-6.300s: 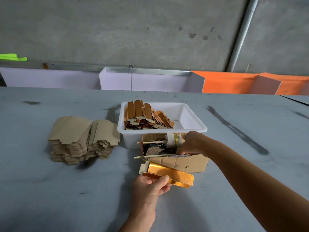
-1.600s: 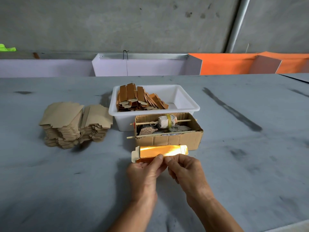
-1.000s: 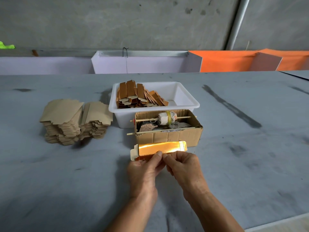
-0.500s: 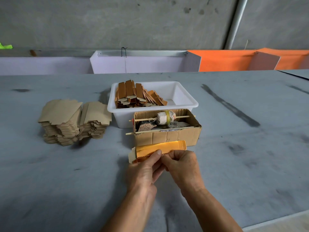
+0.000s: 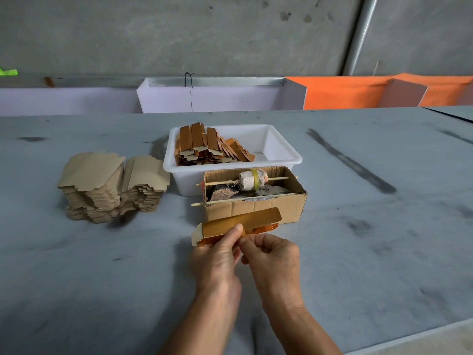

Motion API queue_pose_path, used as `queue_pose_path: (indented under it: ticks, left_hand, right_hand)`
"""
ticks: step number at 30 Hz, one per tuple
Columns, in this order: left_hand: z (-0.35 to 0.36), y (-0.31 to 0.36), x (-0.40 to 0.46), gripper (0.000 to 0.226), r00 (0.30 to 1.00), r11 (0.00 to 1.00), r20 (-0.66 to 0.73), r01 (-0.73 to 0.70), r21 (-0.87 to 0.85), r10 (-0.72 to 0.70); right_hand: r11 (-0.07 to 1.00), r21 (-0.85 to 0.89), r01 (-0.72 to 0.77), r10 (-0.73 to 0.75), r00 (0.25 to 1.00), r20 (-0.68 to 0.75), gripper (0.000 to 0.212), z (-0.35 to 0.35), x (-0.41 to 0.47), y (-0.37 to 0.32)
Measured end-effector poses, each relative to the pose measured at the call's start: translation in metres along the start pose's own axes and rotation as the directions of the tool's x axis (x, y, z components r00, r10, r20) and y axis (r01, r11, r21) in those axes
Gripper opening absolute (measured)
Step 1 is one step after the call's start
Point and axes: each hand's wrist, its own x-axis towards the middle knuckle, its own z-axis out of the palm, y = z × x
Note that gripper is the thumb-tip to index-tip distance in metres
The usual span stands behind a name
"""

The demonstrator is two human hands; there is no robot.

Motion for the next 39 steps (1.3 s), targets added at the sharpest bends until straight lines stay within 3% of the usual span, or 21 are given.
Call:
queue_pose_path:
  ticks: [5,9,16,21,24,28,33,36,39]
  left_hand:
    - [0.000,0.000,-0.001,0.032,1.000,1.000,-0.023,0.010,0.008,-0.010]
    - [0.001,0.002,-0.001,0.032,0.999,0.999,-0.016,0.043,-0.011,-0.044]
    - [0.001,0.009,-0.002,0.034,0.995,0.995,0.019,0.101,-0.025,-0.101]
    - [-0.002,0.008,-0.001,0.029,0.995,0.995,0.003,0.102,-0.014,-0.102]
    - [-0.003,0.006,-0.002,0.019,0.996,0.996,0.001,0.086,0.009,-0.086]
    - [-0.004,0.003,0.000,0.033,0.996,0.995,0.008,0.094,0.021,-0.094]
    - [-0.005,0.002,0.001,0.038,0.990,0.990,0.031,0.137,0.030,-0.138]
    - [-0.005,0.004,0.001,0.039,0.980,0.982,0.067,0.187,0.024,-0.188]
    - [-0.008,0.004,-0.003,0.021,0.973,0.978,0.094,0.209,0.025,-0.210]
  right_hand:
    - [0.986,0.135,-0.093,0.099,0.994,-0.037,0.021,0.002,-0.003,0.000]
    - [0.968,0.210,-0.133,0.134,0.991,0.012,0.020,-0.001,-0.002,0.000]
    - [0.978,0.206,0.017,-0.040,0.993,0.108,0.011,-0.009,0.001,0.004]
    - [0.981,0.189,0.034,-0.057,0.992,0.117,0.011,-0.012,0.004,0.008]
    - [0.977,0.214,-0.024,-0.011,0.987,0.159,0.018,-0.012,0.004,0.006]
    - [0.945,0.275,-0.178,0.118,0.968,0.221,0.023,-0.013,0.005,0.002]
    - [0.817,0.454,-0.355,0.264,0.931,0.252,0.027,-0.012,0.007,-0.001]
    - [0.812,0.474,-0.341,0.276,0.939,0.204,0.033,-0.008,0.006,0.002]
    - [0.854,0.443,-0.274,0.242,0.962,0.128,0.034,-0.006,0.006,0.003]
